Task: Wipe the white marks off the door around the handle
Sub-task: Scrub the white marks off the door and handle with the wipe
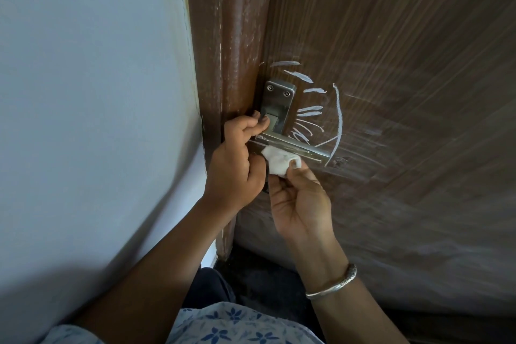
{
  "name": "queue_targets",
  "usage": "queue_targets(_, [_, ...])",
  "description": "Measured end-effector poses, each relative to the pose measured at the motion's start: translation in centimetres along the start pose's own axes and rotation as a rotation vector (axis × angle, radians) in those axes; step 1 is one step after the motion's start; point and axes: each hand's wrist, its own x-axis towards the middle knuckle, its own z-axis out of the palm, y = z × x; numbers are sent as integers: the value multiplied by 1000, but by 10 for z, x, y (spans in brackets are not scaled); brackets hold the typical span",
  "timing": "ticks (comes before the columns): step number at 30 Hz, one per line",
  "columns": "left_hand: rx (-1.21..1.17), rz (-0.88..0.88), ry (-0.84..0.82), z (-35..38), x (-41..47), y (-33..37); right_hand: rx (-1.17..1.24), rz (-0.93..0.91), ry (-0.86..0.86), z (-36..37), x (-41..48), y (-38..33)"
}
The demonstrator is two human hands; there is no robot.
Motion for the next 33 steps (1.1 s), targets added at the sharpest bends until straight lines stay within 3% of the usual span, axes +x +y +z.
queue_targets(17, [-17,-8,19,1,1,-1,71,1,-7,8,9,14])
queue_targets(23, [-25,-10,47,2,1,0,-17,120,-91,18,15,21])
queue_targets(29, [-71,-12,36,1,0,0,101,107,-123,10,13,15])
queue_targets(33, [-105,-27,53,2,-1,0,37,204,-178,14,16,18])
